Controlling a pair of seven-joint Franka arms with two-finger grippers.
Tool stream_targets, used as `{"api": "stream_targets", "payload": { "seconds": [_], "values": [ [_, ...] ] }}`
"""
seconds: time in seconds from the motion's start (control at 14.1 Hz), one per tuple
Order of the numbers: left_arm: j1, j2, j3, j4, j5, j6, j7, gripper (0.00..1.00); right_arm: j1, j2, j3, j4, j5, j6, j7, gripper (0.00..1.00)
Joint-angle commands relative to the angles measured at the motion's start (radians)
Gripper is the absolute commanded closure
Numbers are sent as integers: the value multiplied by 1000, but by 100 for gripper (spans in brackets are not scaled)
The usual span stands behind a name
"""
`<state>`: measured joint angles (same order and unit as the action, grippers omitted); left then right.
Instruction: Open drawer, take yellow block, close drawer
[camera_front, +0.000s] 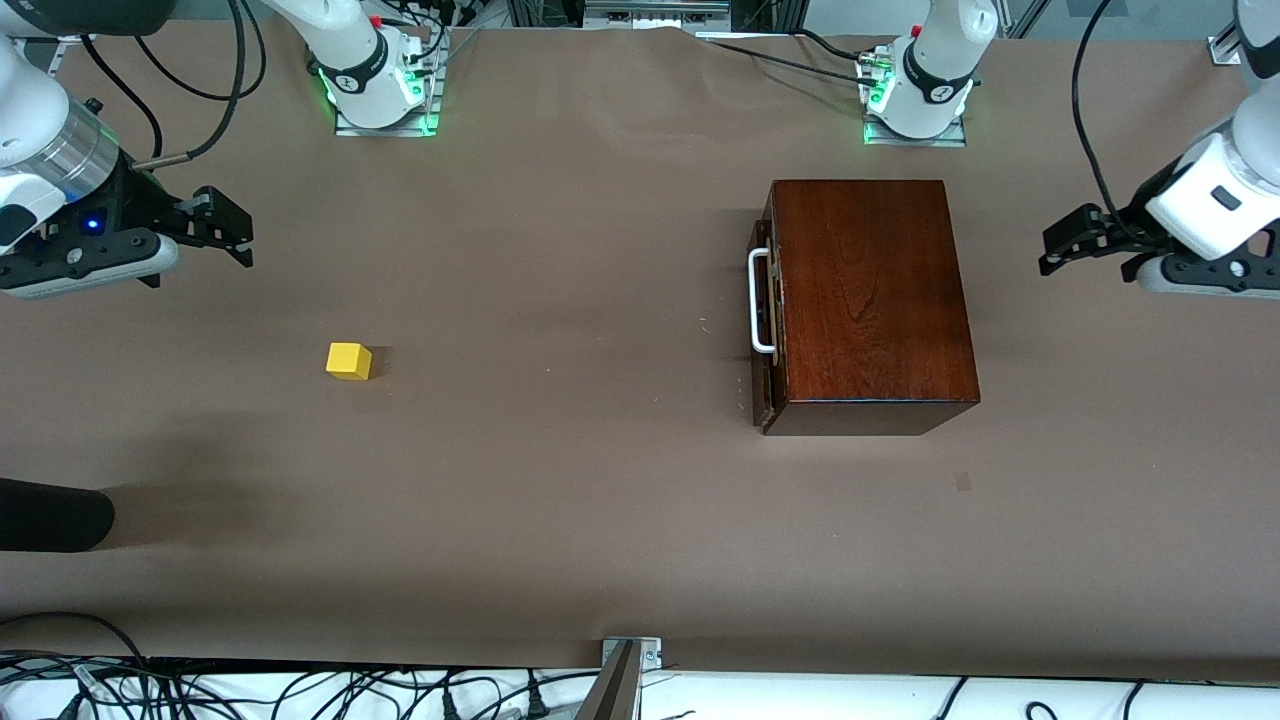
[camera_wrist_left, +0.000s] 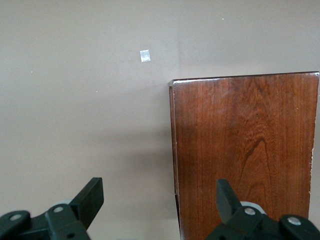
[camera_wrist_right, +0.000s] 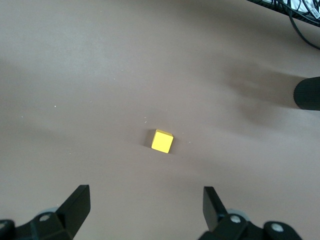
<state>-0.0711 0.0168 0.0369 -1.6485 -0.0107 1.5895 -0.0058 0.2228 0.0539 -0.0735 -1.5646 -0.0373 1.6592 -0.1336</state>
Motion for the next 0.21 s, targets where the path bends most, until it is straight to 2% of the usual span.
{"api": "stream_targets", "payload": {
  "seconds": [0.0, 0.14],
  "values": [
    [1, -24, -3, -22, -23, 4, 20, 0, 0, 7, 4, 28, -12, -25, -12, 0],
    [1, -24, -3, -22, -20, 6, 21, 0, 0, 7, 4, 28, -12, -27, -12, 0]
  ]
}}
